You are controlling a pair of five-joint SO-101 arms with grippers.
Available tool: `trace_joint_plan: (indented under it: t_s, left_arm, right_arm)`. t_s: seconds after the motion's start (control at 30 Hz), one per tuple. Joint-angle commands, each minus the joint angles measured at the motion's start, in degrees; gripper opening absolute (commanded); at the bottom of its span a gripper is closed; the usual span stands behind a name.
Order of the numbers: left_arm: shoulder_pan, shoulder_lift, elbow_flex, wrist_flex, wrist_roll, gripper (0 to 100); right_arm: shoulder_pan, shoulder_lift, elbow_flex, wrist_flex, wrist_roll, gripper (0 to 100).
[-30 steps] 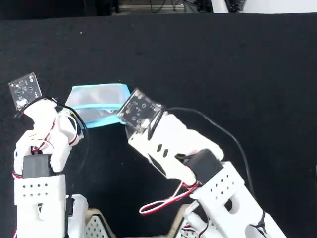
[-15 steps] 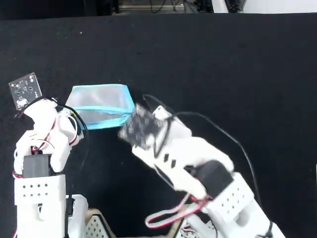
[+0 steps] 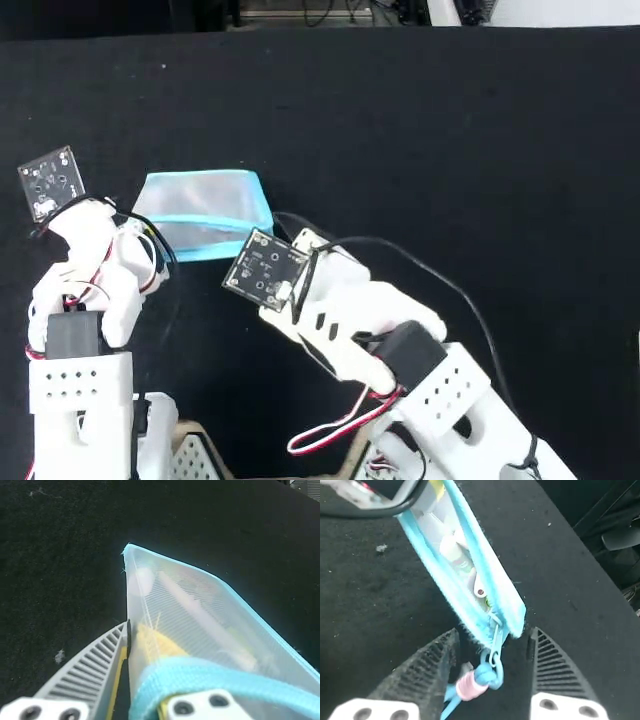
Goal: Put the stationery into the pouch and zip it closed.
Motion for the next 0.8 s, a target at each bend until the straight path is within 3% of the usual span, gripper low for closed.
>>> trace_joint_plan:
  t_s: [0.0,0.4,0.6,0.77]
  left_arm:
    - [0.0,-0.9,-1.1,-1.4,0.2,3]
    - [0.0,-0.9,-1.1,-1.4,0.2,3]
    - [0.0,-0.9,-1.1,-1.5,0.2,3]
    - [0.0,-0.9,-1.1,-1.5,0.2,3]
  right_arm:
    - [-0.4,0.3,-0.7,-1.4,0.5,21.2]
    - [0.0,-4.0,-1.0,7.2,0.0,21.6]
    - [6.2,-4.1,6.8,-2.4,0.0,21.6]
    - [6.6,-4.5,12.1,-9.3,0.0,21.3]
